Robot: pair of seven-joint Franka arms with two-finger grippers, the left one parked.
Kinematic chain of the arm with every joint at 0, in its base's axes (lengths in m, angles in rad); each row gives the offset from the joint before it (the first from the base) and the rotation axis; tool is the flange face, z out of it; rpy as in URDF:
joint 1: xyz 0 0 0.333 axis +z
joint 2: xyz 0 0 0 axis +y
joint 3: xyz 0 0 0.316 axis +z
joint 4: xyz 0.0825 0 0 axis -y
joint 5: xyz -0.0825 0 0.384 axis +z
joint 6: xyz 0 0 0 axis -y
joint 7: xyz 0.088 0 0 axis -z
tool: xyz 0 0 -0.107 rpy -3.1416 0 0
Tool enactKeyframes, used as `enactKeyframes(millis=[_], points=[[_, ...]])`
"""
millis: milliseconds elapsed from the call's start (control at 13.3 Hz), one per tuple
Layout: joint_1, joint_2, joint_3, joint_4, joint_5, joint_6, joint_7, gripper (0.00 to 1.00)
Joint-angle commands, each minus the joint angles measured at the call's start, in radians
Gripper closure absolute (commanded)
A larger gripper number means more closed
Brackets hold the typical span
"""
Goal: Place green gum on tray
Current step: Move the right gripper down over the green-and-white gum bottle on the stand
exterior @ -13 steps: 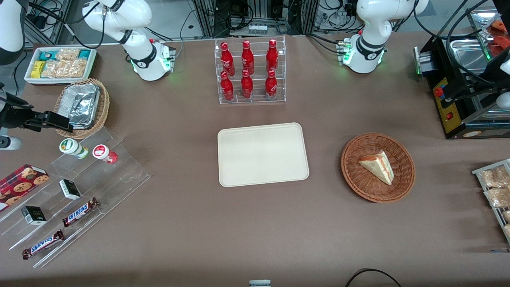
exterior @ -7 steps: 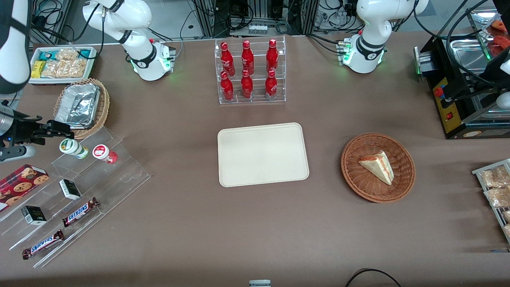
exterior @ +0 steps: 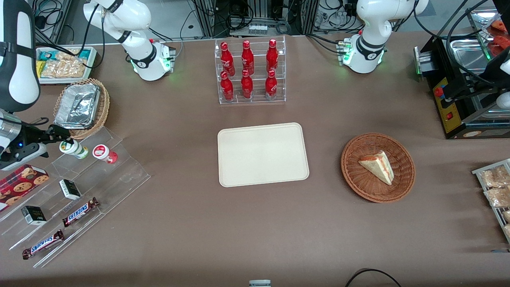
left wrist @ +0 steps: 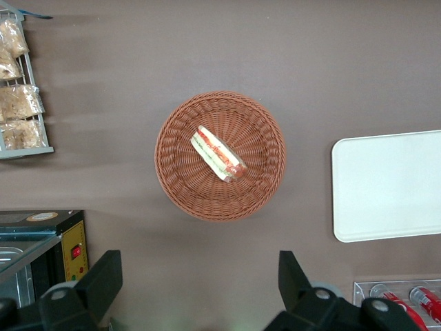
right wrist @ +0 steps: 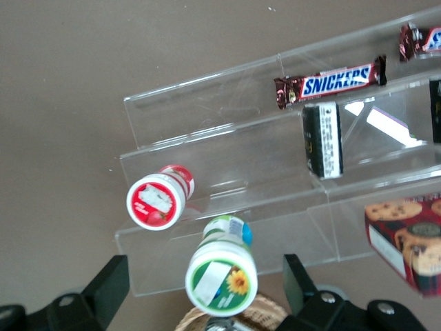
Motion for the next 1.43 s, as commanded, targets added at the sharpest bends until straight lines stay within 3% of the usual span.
enactKeyframes(millis=[0,375,1050,1200,1275,1350], points=[[-0.010,-0.036,0.002,-0.071,0.023,0.083,-0.091,0.01],[-0.033,-0.067,0.001,-0.173,0.043,0.206,-0.212,0.00],[-0.042,-0.068,-0.006,-0.251,0.069,0.302,-0.225,0.01],[-0.042,-0.071,-0.006,-0.259,0.069,0.304,-0.229,0.10],[-0.042,-0.071,-0.006,-0.259,0.069,0.302,-0.238,0.23],[-0.042,-0.073,-0.006,-0.262,0.069,0.299,-0.240,0.25]])
